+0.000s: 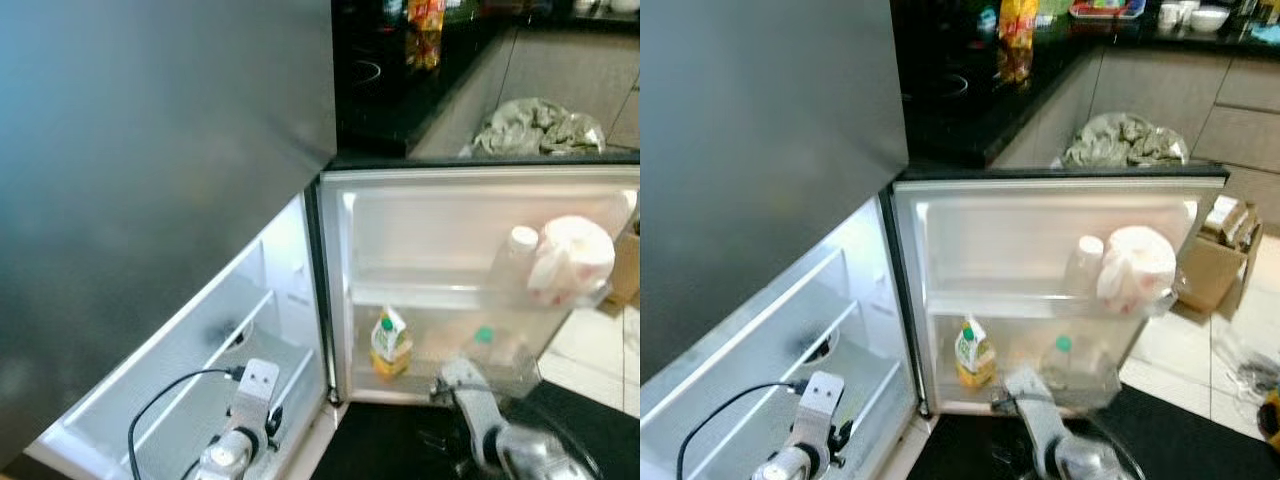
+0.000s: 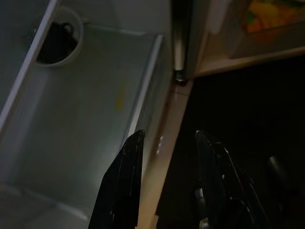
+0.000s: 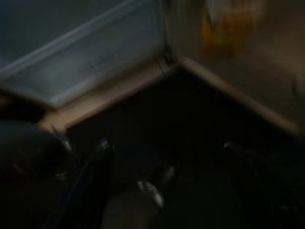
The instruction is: Restocking fridge
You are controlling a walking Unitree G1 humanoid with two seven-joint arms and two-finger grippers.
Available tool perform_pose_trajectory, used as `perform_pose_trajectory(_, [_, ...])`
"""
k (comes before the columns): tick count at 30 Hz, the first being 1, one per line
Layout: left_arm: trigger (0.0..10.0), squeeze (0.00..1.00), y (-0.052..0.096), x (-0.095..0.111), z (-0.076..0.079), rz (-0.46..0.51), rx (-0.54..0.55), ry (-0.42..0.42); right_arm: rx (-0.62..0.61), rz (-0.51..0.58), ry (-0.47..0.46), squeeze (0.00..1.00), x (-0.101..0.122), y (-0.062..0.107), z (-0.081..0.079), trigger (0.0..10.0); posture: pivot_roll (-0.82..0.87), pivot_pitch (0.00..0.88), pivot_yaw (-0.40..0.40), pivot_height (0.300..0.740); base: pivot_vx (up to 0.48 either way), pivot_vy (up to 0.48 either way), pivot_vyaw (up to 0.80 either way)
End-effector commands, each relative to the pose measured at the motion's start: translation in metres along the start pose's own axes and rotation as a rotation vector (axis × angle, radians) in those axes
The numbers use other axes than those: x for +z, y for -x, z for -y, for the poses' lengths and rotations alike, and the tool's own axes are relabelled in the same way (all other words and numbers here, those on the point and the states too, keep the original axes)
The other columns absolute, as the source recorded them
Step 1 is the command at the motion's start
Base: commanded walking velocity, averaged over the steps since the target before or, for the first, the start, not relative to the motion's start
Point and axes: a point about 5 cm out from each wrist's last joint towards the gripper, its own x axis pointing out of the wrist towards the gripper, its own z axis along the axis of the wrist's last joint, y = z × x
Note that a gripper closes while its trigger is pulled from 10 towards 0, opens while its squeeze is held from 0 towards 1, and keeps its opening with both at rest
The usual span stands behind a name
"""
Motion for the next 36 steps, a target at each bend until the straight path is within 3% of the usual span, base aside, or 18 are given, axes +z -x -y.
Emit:
perform_pose_trajectory(1, [10.0, 0.0, 0.004, -0.014, -0.005, -0.061, 0.019, -0.006, -0.101, -0.004, -0.006, 0.0, -0.017, -0.004, -0.001, 10.0, -0.1, 0.018, 0.065, 0.726, 0.0, 0.0, 0.0])
perform_pose_trajectory(3, [10.0, 0.0, 0.004, -0.014, -0.005, -0.061, 0.019, -0.006, -0.101, -0.004, -0.006, 0.0, -0.017, -0.004, -0.001, 10.0, -0.1, 0.018, 0.065, 0.726, 0.0, 0.0, 0.0])
perform_pose_trajectory(5, [10.0, 0.0, 0.007, -0.023, -0.003, -0.101, 0.017, 0.006, -0.194, -0.031, -0.164, 0.0, -0.044, -0.004, -0.004, 10.0, -0.1, 0.015, 0.077, 0.726, 0.0, 0.0, 0.0])
perform_pose_trajectory(7, [10.0, 0.0, 0.007, -0.023, -0.003, -0.101, 0.017, 0.006, -0.194, -0.031, -0.164, 0.0, -0.044, -0.004, -0.004, 10.0, -0.1, 0.015, 0.077, 0.726, 0.0, 0.0, 0.0])
perform_pose_trajectory(8, [10.0, 0.0, 0.007, -0.025, -0.003, -0.11, 0.016, 0.017, -0.219, -0.041, -0.237, 0.0, -0.053, -0.003, -0.008, 10.0, -0.1, 0.017, 0.077, 0.726, 0.0, 0.0, 0.0])
perform_pose_trajectory(14, [10.0, 0.0, 0.007, -0.027, 0.001, -0.12, 0.006, 0.047, -0.246, -0.058, -0.328, 0.0, -0.069, -0.003, -0.019, 10.0, -0.11, 0.027, 0.072, 0.726, 0.0, 0.0, 0.0])
perform_pose_trajectory(31, [10.0, 0.0, 0.002, -0.017, 0.013, -0.087, -0.028, 0.082, -0.283, 0.01, -0.231, 0.0, -0.069, -0.008, -0.024, 10.0, -0.13, 0.019, 0.061, 0.726, 0.0, 0.0, 0.0])
perform_pose_trajectory(36, [10.0, 0.0, 0.001, -0.016, 0.014, -0.086, -0.023, 0.092, -0.293, 0.01, -0.236, 0.0, -0.07, -0.008, -0.022, 10.0, -0.14, 0.025, 0.065, 0.726, 0.0, -0.291, 0.0])
